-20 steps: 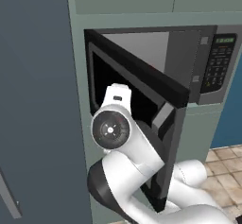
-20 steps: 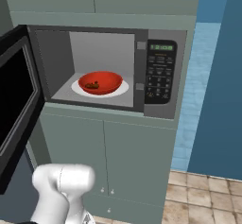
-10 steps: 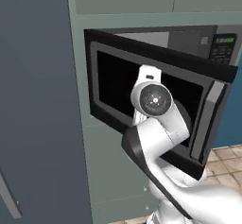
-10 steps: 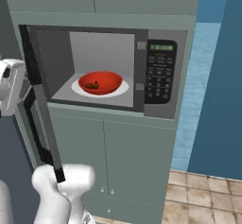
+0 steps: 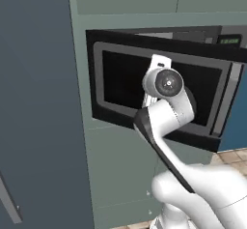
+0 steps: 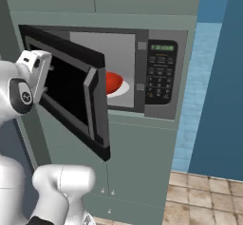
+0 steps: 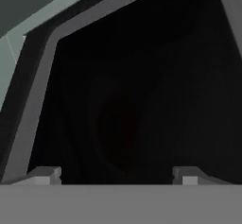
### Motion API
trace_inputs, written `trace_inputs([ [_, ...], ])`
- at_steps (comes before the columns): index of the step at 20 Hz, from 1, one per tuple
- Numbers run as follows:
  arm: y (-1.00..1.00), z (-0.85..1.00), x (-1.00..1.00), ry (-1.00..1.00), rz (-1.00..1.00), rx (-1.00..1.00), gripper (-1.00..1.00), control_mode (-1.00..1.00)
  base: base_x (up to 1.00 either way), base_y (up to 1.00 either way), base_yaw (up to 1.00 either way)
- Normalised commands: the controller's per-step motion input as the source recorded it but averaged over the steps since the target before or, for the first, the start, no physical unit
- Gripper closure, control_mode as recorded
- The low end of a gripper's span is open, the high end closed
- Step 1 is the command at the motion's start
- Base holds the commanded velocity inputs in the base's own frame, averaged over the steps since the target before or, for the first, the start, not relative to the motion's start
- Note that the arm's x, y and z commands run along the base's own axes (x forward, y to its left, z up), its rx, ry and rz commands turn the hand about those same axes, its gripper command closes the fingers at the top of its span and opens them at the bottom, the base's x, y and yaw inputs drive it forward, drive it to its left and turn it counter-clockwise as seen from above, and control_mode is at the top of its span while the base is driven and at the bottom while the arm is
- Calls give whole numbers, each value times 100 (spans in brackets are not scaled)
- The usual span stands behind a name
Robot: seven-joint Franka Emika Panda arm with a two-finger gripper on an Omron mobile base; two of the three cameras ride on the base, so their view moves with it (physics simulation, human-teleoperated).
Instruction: Remove the peach from the bowl and place it on the small plate. Then place the bowl with only the chicken drumstick in the microwave, close the door, and press the start button to microwave the chicken drumstick.
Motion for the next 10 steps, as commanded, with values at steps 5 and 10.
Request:
trace_inputs([
  [5, -48, 11, 63, -2, 0, 2, -100, -100, 0, 0, 0],
  [10, -61, 4, 48, -9, 0, 2, -100, -100, 0, 0, 0],
])
